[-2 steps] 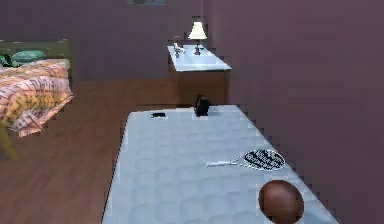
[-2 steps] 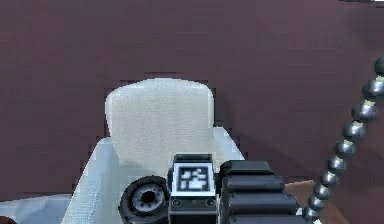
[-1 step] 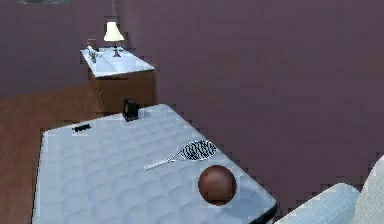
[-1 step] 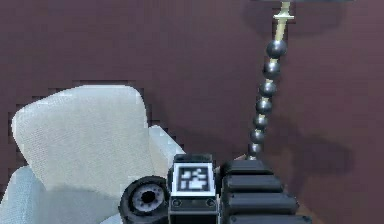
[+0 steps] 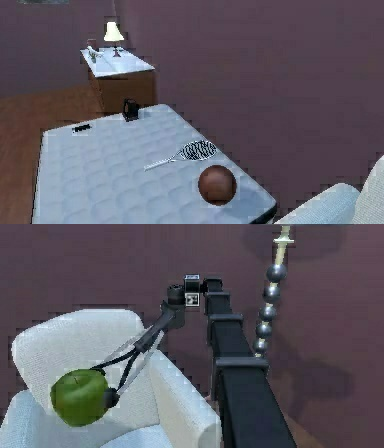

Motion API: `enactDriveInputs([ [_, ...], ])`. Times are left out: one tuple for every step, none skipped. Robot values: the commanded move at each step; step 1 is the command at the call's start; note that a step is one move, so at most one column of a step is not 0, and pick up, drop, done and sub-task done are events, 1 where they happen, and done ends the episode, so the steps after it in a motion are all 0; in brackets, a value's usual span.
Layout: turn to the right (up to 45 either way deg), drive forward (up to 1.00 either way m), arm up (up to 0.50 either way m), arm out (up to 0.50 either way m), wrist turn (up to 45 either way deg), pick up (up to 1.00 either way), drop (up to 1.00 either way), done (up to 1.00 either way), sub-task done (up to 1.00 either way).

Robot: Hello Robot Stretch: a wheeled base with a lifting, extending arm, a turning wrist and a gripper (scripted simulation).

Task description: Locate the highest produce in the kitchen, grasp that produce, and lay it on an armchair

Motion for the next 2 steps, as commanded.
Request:
enactDriveInputs([
  [0.0,0.00,0.00,0.00,39.0,0.00,0.00,0.00,0.00],
  [0.0,0.00,-0.38,0.00,0.0,0.00,0.00,0.00,0.00],
])
